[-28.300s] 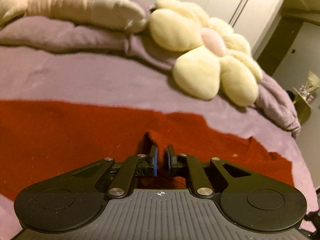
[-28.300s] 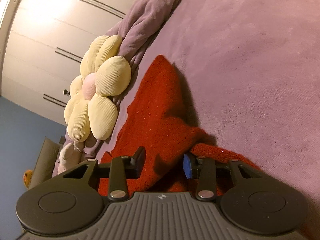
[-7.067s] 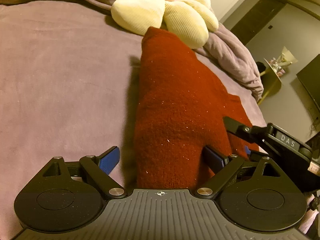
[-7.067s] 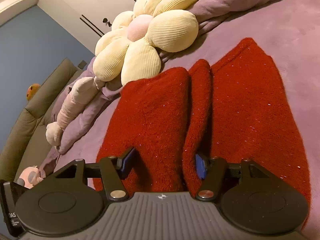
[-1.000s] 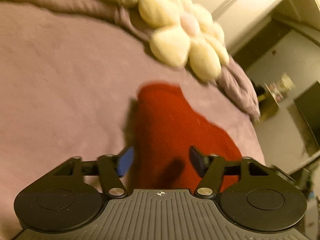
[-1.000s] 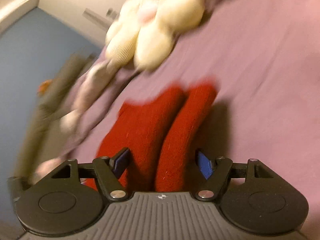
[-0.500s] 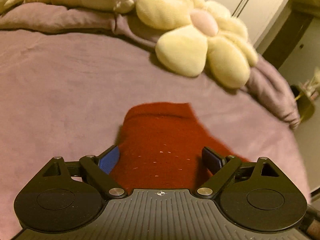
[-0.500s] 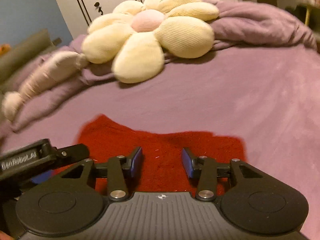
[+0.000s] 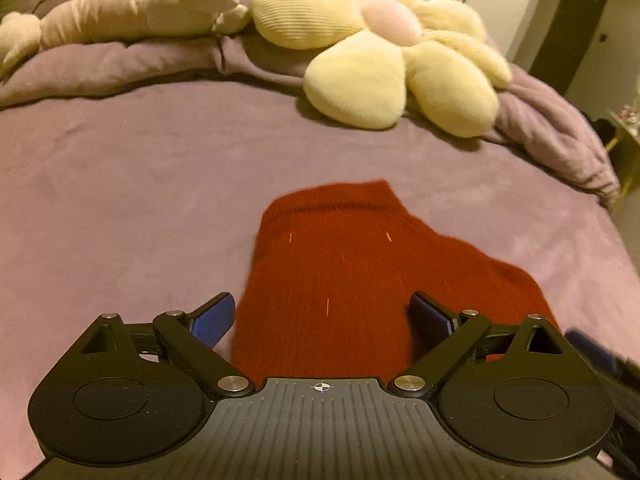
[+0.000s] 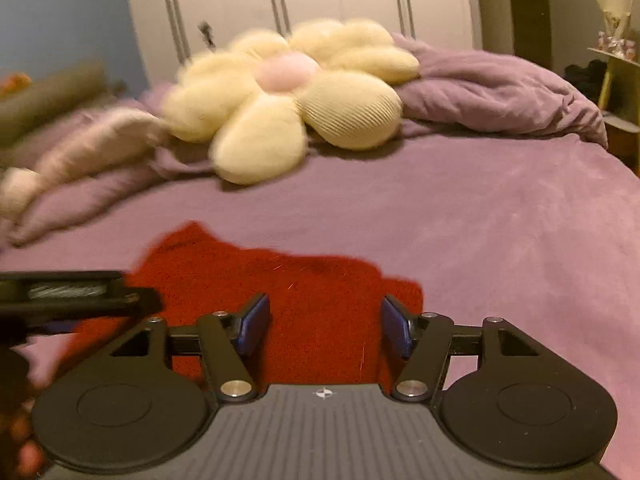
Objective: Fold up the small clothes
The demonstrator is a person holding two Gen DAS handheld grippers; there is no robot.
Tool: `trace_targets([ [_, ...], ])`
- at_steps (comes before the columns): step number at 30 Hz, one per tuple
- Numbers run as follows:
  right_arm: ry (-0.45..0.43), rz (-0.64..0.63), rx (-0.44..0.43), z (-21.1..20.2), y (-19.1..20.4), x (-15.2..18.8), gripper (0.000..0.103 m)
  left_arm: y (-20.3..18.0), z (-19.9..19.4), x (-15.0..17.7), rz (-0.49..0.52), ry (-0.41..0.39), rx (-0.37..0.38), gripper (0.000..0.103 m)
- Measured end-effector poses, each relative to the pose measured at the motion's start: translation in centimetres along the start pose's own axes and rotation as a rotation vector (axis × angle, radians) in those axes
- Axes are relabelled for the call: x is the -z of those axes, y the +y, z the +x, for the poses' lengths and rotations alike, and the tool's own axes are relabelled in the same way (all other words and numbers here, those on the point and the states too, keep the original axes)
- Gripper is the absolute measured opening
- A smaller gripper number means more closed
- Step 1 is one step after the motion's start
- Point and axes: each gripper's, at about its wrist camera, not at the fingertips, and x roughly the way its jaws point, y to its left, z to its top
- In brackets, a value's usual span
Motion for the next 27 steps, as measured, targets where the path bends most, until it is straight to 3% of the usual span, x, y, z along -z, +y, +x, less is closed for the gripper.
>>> trace_targets([
  [3,0.020,0.008,-0.058,-4.4,0.2,3.5,0.064,1.7,-2.5,2.2,-0.068,0.008,0.036,0.098],
  [6,0.030,-0.049,-0.011,-6.2,-0.1,6.5,0.069,3.3,-5.0,4.5,-0.134,0.008,0.058,0.098],
  [9,0.037,0.020,0.058,-7.5,-2.1,7.4,0.074,4.6,-8.5,7.2,-0.159,0.006,0.066,0.098],
  [12,0.053,0.133,0.080,-9.6,-3.0,7.3,0.074,5.6,-11.3,10.0,-0.140,-0.020,-0.008,0.098],
  [14,0.074,0.205,0.029,-10.9,-3.2,7.9,0.074,6.1,-12.2,11.8,-0.130,-0.018,-0.018,0.098],
  [16,0.125,0.343,-0.092,-11.3,-4.0,8.9,0.074,6.2,-12.0,13.0,-0.109,0.018,-0.011,0.098],
  [18,0.173,0.548,-0.237,-10.8,-5.1,10.5,0.074,6.2,-11.4,13.6,-0.101,0.052,-0.013,0.098],
  [21,0.205,0.802,-0.374,-9.3,-6.1,12.3,0.074,6.2,-10.4,13.3,-0.107,0.054,-0.039,0.098],
  [25,0.200,0.910,-0.380,-7.7,-5.9,13.2,0.071,6.2,-9.2,12.5,-0.111,0.069,-0.076,0.098],
  [26,0.207,0.930,-0.382,-7.3,-5.8,13.4,0.065,6.2,-9.0,12.4,-0.114,0.071,-0.076,0.098],
  [27,0.210,0.959,-0.394,-6.9,-5.8,13.7,0.052,6.2,-8.8,12.3,-0.119,0.073,-0.080,0.098],
])
